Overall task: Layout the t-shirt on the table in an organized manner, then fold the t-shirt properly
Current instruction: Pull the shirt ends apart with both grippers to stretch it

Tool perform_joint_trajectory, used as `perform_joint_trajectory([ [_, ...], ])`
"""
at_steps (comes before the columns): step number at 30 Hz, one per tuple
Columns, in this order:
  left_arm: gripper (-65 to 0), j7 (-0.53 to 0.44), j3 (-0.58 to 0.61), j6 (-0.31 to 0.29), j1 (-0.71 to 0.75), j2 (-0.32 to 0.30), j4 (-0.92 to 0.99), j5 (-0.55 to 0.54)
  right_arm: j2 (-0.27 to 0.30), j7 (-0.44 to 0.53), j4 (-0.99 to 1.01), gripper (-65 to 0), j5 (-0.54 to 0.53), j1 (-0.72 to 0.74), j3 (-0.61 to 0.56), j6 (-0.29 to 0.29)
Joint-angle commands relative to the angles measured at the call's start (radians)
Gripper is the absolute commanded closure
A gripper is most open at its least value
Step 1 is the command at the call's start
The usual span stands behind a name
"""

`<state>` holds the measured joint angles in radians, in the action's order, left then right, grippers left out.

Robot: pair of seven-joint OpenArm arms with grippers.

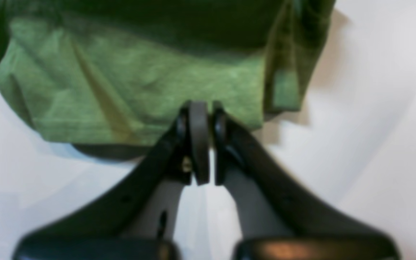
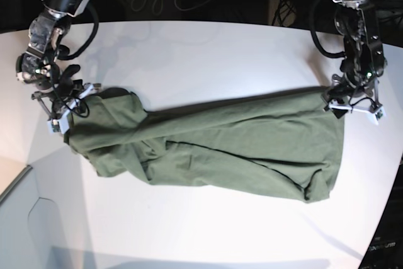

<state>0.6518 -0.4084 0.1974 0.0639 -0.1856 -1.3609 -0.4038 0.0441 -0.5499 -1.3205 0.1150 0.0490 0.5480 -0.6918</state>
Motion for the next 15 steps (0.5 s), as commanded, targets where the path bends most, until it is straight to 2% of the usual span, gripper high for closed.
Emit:
perform_joint_trajectory([
  [1,-42.4,-0.014,-0.005,-0.002,-0.012,-0.013,-0.015,-0.001,0.013,0.020,-0.035,0.0,-0.018,0.013,0.004,-0.006],
  [8,-42.4,-0.014,-0.005,-0.002,-0.012,-0.013,-0.015,-0.001,0.013,0.015,-0.158,-0.2,-0.011,-0.018,0.005,-0.006],
  [10,-42.4,-0.014,-0.005,-0.002,-0.012,-0.013,-0.015,-0.001,0.013,0.015,-0.153,-5.2,-0.011,-0.014,0.005,-0.006],
  [15,-42.4,-0.014,-0.005,-0.002,-0.012,-0.010,-0.015,-0.001,0.013,0.014,-0.110,-23.1,-0.011,-0.011,0.005,-0.006],
])
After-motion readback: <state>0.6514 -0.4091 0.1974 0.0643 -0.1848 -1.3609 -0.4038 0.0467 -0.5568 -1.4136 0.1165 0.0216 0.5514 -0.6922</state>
